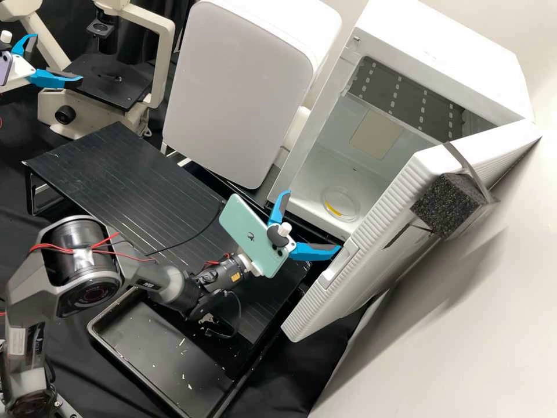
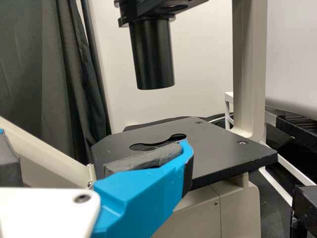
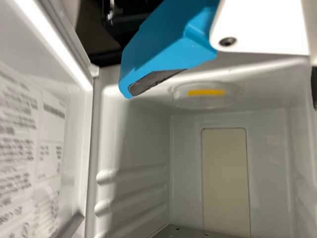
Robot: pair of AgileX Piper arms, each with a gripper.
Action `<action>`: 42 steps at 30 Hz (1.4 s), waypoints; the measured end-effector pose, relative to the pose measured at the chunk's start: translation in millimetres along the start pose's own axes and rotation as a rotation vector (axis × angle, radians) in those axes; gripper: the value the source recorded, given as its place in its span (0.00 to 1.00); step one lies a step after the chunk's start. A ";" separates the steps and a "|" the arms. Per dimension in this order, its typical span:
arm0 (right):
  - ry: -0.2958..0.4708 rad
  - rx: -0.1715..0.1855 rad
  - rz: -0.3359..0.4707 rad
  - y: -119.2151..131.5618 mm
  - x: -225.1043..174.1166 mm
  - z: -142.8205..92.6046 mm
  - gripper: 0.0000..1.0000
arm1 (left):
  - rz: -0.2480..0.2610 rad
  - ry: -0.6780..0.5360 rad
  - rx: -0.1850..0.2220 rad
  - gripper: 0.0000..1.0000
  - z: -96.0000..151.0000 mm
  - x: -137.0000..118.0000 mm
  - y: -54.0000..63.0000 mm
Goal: Take the petri dish out of the incubator
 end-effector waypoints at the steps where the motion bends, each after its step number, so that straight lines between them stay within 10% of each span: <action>1: -0.002 0.000 -0.011 -2.2 5.8 -0.4 1.00 | 0.000 0.000 0.000 1.00 0.0 0.0 0.0; 42: -0.121 0.011 -0.088 -25.4 103.9 32.8 1.00 | 0.000 0.000 0.000 1.00 0.0 0.0 0.0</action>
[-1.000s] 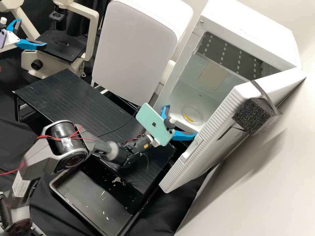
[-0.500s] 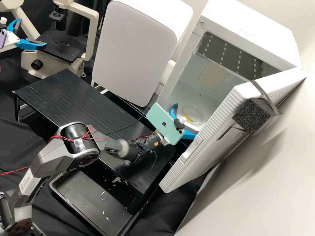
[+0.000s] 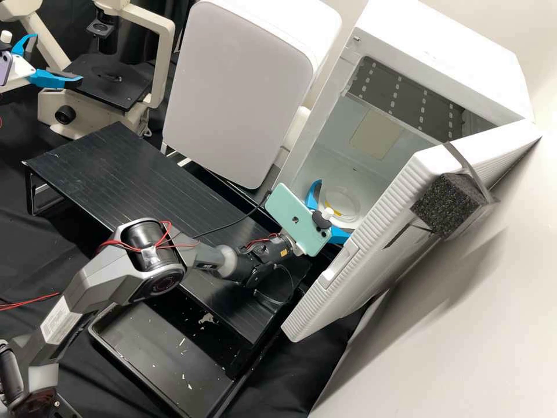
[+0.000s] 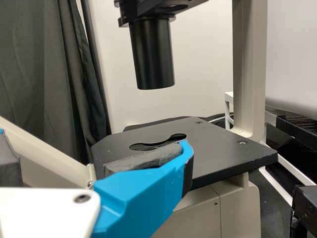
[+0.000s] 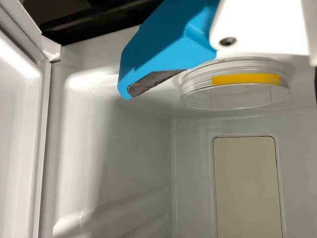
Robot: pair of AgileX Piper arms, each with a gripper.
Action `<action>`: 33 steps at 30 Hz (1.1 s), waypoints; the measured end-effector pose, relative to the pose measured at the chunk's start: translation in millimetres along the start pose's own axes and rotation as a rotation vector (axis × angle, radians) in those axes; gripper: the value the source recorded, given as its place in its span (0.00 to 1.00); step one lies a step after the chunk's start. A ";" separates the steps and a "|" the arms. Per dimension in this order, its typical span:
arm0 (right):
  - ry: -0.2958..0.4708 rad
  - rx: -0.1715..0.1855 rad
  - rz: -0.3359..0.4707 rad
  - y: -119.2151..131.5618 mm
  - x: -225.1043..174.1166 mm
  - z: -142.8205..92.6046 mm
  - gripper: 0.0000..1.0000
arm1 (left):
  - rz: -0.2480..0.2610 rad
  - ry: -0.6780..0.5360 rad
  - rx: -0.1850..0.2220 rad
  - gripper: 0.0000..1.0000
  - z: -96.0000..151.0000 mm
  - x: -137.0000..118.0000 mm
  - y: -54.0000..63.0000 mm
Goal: Take the petri dish out of the incubator
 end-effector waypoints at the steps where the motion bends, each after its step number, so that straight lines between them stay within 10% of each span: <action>1: 0.000 -0.001 0.003 1.7 0.6 0.0 1.00 | 0.000 0.000 0.000 1.00 0.0 0.0 0.0; 12: 0.021 -0.087 -0.036 9.2 6.1 -4.0 1.00 | 0.000 0.000 0.000 1.00 0.0 0.0 0.0; 26: 0.020 -0.109 -0.060 10.7 10.1 -5.6 1.00 | 0.000 0.000 0.000 1.00 0.0 0.0 0.0; 27: 0.022 -0.106 -0.066 10.0 10.5 -5.5 0.00 | 0.000 0.000 0.000 1.00 0.0 0.0 0.0; 33: 0.028 -0.080 -0.091 7.6 12.6 -5.4 0.00 | 0.000 0.000 0.000 1.00 0.0 0.0 0.0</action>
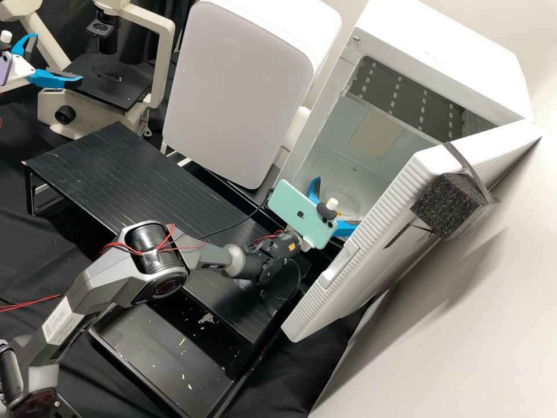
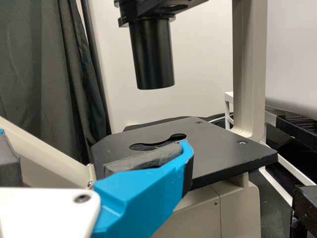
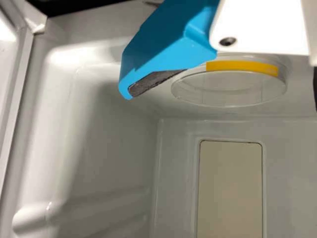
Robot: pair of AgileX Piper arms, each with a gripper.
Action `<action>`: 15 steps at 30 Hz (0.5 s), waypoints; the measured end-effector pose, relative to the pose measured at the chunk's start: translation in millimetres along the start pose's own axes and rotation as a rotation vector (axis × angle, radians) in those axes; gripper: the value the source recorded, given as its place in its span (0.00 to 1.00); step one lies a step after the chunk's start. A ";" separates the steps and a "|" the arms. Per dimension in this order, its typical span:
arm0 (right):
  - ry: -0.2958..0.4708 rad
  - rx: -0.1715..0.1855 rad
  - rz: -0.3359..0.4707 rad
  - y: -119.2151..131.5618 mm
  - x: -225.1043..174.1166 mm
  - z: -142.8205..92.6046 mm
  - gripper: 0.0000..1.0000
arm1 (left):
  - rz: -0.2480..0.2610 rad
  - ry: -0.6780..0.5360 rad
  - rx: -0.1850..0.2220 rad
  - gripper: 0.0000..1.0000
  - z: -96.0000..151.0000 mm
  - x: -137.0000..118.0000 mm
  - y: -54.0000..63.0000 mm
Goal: Take the petri dish out of the incubator
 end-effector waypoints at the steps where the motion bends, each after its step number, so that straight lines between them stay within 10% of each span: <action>1: 0.001 -0.004 -0.002 -0.2 0.0 -0.1 0.00 | 0.000 0.000 0.000 1.00 0.0 0.0 0.0; 15: -0.001 0.009 -0.012 0.5 1.1 -1.0 0.00 | 0.000 0.000 0.000 1.00 0.0 0.0 0.0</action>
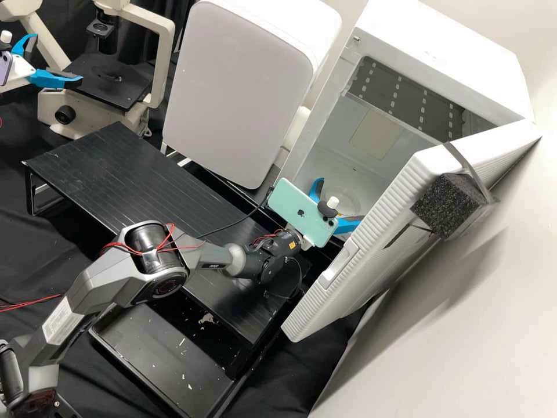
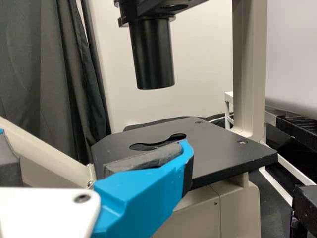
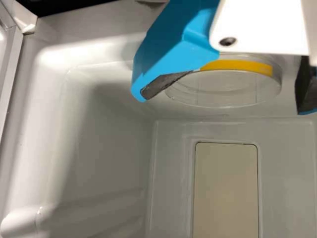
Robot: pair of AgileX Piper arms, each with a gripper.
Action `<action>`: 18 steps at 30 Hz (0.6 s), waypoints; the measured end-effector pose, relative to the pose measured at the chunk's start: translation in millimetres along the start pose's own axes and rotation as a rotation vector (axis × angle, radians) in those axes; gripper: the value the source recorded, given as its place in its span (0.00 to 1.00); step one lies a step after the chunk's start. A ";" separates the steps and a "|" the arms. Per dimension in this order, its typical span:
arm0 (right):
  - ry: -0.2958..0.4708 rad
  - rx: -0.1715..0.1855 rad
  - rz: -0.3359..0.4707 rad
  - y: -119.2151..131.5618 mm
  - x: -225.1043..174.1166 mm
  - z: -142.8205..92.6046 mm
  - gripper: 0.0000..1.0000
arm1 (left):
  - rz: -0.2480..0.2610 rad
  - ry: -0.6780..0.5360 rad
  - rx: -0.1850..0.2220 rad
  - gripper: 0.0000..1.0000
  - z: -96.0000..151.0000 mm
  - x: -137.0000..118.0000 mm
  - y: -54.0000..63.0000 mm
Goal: Take the petri dish out of the incubator
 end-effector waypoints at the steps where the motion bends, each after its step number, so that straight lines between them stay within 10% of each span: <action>1: 0.000 0.000 0.000 0.0 0.0 0.0 0.00 | 0.000 0.000 0.000 1.00 0.0 0.0 0.0; 18: 0.002 0.009 0.000 -1.3 2.3 1.9 0.00 | 0.000 0.000 0.000 1.00 0.0 0.0 0.0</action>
